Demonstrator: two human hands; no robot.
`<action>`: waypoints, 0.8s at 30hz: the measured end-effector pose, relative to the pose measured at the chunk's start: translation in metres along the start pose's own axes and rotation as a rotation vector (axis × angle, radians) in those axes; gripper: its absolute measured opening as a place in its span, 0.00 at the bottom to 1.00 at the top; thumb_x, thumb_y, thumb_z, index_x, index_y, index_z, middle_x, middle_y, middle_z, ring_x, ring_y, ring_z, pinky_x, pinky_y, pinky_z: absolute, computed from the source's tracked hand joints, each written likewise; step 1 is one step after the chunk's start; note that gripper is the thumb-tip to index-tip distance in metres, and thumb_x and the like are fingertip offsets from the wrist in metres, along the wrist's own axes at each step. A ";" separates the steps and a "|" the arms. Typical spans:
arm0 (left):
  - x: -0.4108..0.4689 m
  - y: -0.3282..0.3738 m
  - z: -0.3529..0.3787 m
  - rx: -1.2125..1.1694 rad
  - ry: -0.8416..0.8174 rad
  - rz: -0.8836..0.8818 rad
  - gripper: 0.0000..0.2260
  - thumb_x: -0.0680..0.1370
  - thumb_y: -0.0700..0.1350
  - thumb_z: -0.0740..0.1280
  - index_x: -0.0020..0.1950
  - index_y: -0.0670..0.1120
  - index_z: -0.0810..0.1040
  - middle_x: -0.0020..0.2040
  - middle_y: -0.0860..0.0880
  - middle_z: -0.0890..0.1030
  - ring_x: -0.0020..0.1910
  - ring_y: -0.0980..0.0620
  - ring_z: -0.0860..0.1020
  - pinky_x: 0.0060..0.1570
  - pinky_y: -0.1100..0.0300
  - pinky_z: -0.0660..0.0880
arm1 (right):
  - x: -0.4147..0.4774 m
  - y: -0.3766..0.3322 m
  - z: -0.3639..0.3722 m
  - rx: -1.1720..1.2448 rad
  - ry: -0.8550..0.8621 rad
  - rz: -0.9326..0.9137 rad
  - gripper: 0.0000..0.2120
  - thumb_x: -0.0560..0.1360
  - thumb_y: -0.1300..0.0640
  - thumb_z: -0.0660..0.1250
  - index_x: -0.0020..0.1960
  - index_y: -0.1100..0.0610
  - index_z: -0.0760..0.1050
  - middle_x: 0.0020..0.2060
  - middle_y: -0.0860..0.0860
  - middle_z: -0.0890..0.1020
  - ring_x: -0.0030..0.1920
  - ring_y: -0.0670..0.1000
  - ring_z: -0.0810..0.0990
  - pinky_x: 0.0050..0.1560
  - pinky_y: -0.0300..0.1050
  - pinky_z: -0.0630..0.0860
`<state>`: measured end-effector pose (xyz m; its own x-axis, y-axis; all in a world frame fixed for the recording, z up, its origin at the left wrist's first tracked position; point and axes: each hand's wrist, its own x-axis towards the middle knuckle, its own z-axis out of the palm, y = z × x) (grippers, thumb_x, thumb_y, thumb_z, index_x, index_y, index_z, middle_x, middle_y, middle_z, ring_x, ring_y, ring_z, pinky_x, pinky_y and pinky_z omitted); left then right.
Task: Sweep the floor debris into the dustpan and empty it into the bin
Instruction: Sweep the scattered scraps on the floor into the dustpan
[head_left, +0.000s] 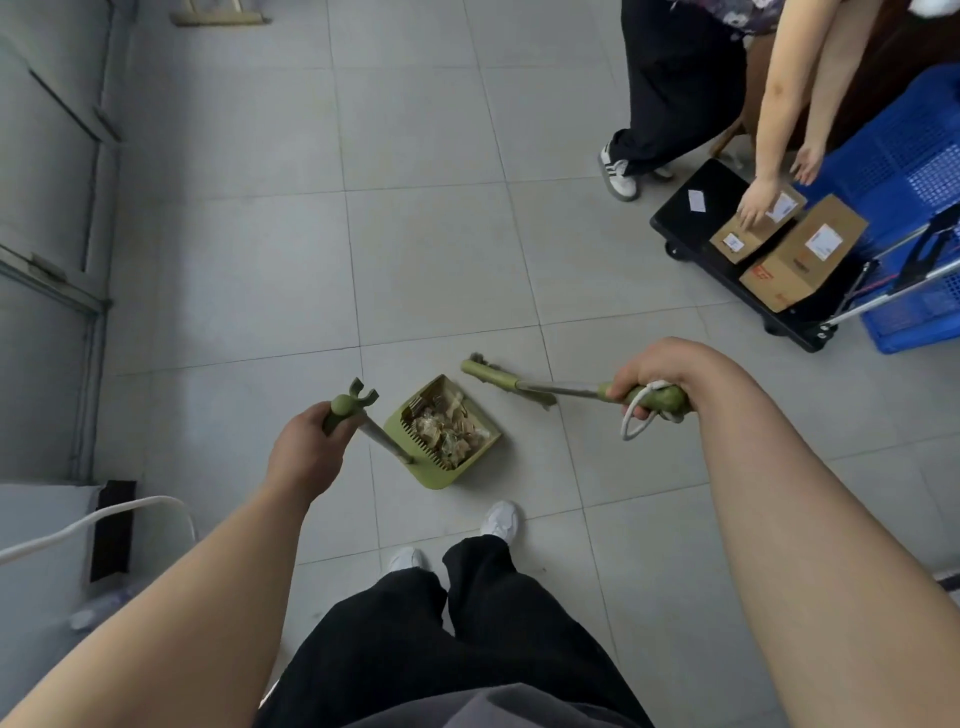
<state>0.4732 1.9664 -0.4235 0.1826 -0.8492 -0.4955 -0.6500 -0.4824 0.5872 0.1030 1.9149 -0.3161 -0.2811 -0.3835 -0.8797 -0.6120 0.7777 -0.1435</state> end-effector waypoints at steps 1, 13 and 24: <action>-0.002 -0.008 -0.008 0.001 0.004 -0.003 0.11 0.78 0.53 0.66 0.49 0.45 0.80 0.31 0.50 0.71 0.31 0.49 0.68 0.33 0.57 0.64 | 0.000 -0.003 0.008 0.017 0.018 0.003 0.10 0.72 0.59 0.71 0.34 0.63 0.77 0.26 0.57 0.81 0.35 0.56 0.73 0.31 0.41 0.66; -0.022 -0.089 -0.065 0.093 0.042 -0.043 0.10 0.77 0.54 0.67 0.50 0.48 0.80 0.32 0.49 0.74 0.31 0.49 0.70 0.31 0.57 0.65 | 0.039 -0.032 0.129 0.170 0.109 -0.017 0.05 0.69 0.65 0.71 0.35 0.64 0.77 0.19 0.56 0.77 0.22 0.52 0.76 0.30 0.42 0.75; -0.023 -0.099 -0.054 -0.026 0.030 -0.098 0.09 0.79 0.49 0.65 0.55 0.44 0.78 0.39 0.47 0.76 0.38 0.46 0.72 0.35 0.56 0.66 | -0.015 -0.051 0.200 -0.224 -0.139 -0.028 0.06 0.69 0.63 0.69 0.36 0.60 0.73 0.25 0.54 0.76 0.21 0.50 0.74 0.27 0.35 0.70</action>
<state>0.5733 2.0221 -0.4360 0.2663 -0.8034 -0.5325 -0.6084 -0.5686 0.5536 0.2861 1.9799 -0.3864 -0.1674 -0.3193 -0.9328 -0.7708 0.6323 -0.0782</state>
